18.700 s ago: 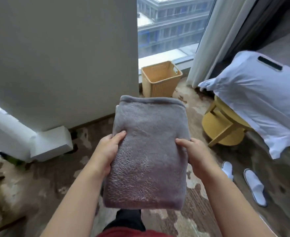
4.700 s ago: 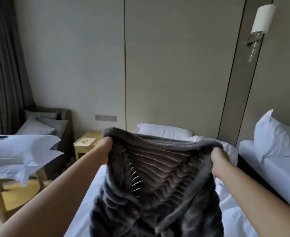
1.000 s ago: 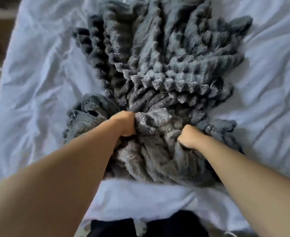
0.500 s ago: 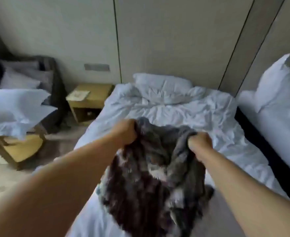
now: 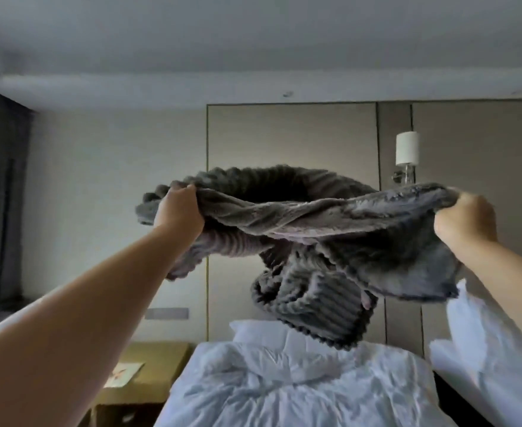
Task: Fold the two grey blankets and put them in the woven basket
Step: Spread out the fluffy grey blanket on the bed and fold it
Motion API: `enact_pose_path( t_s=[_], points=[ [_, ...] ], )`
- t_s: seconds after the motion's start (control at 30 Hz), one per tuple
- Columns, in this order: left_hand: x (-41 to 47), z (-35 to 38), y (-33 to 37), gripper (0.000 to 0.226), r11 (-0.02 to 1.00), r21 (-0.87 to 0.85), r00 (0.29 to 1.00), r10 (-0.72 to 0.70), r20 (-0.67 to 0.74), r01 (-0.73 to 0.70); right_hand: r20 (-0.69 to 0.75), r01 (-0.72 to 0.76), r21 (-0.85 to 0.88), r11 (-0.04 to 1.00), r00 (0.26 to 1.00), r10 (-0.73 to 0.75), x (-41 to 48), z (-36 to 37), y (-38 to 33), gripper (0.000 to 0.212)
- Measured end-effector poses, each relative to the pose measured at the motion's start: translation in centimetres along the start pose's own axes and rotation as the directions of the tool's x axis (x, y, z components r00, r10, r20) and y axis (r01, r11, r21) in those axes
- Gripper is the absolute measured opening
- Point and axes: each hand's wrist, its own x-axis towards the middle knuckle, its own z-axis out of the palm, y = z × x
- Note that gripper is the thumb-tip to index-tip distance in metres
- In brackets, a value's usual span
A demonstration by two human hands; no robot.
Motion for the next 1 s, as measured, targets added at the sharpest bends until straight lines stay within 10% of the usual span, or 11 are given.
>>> enact_pose_path(
  t_s=[0.27, 0.4, 0.53, 0.77, 1.0],
  points=[
    [-8.8, 4.7, -0.1, 0.038, 0.994, -0.109, 0.985, 0.005, 0.175, 0.014, 0.088, 0.039, -0.05, 0.998, 0.996, -0.034, -5.0, -1.4, 5.2, 0.037],
    [-17.0, 9.7, -1.2, 0.037, 0.996, -0.057, 0.91, -0.043, 0.412, 0.073, 0.373, 0.098, -0.14, 0.985, 0.927, -0.039, -11.7, -1.3, 11.3, 0.032],
    [-27.7, 13.7, -2.7, 0.047, 0.98, 0.198, 0.661, -0.136, 0.738, -0.019, 0.753, 0.187, -0.326, 0.927, 0.644, 0.135, -21.8, -1.5, 19.9, 0.03],
    [-48.6, 16.9, -3.6, 0.039, 0.968, 0.246, 0.191, -0.232, 0.954, -0.051, 0.843, 0.172, -0.538, 0.825, 0.13, 0.522, -41.6, -5.6, 30.4, 0.036],
    [-65.1, 15.6, -4.9, 0.031, 0.953, 0.3, 0.033, -0.301, 0.953, 0.038, 0.723, 0.13, -0.638, 0.759, -0.239, 0.649, -55.4, -14.0, 35.7, 0.006]
  ],
)
